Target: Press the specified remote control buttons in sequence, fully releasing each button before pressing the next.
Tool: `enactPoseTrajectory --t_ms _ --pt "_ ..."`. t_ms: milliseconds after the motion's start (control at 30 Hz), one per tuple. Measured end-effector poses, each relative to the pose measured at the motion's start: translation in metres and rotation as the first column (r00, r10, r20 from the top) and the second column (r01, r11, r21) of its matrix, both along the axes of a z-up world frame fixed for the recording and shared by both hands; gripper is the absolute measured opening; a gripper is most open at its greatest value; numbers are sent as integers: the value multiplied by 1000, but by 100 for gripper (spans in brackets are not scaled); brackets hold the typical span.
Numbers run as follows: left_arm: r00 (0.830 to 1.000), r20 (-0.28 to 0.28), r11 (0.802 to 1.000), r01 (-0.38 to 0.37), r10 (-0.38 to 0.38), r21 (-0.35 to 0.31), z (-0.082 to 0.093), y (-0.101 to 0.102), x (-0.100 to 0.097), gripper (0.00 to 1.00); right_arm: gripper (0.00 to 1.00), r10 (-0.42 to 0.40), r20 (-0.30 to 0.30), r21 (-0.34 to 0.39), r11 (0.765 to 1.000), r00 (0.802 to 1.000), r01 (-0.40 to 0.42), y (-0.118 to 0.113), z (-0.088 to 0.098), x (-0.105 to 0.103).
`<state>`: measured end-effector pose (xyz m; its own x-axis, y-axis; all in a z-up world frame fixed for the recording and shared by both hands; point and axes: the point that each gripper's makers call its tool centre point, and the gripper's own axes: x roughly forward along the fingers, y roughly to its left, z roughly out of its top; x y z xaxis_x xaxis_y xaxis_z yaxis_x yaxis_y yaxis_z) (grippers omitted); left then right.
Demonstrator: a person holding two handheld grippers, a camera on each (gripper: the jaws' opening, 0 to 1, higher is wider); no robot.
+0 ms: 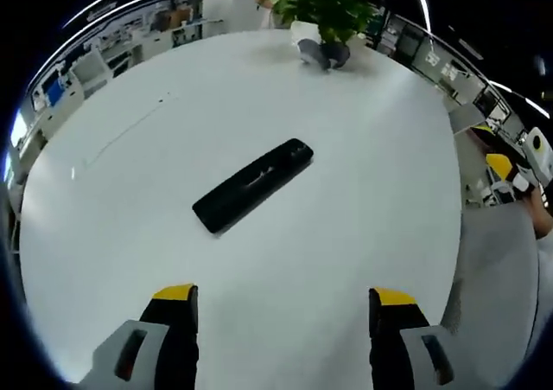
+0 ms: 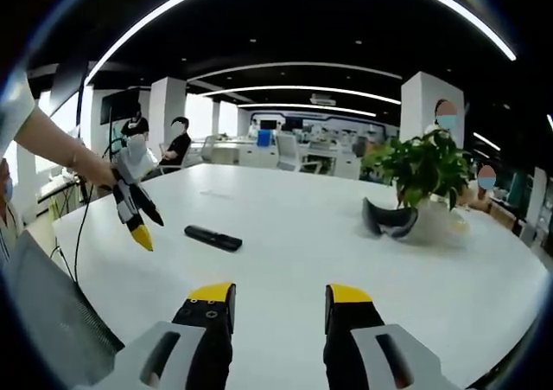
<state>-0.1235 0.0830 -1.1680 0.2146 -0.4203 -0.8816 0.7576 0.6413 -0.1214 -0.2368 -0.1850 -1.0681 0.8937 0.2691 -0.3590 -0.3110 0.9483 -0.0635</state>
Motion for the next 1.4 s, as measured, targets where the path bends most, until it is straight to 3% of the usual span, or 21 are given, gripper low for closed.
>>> enactPoseTrajectory --t_ms 267,600,767,1133,1400 --pt "984 70 980 153 -163 129 -7 4 16 79 39 -7 0 8 1000 1000 7 -2 0 1" --pt "975 52 965 205 -215 162 -16 -7 31 76 38 -2 -7 11 1000 1000 2 -1 -1 1" --pt "964 47 949 249 -263 195 -20 -10 38 76 38 -6 -12 18 1000 1000 6 -2 -2 2" --pt "954 47 938 282 -296 201 -22 -18 58 71 38 13 -28 3 1000 1000 -12 1 -5 2" --pt "932 47 910 340 -360 237 -24 -25 71 70 38 16 -42 -1 1000 999 -16 2 -8 2"
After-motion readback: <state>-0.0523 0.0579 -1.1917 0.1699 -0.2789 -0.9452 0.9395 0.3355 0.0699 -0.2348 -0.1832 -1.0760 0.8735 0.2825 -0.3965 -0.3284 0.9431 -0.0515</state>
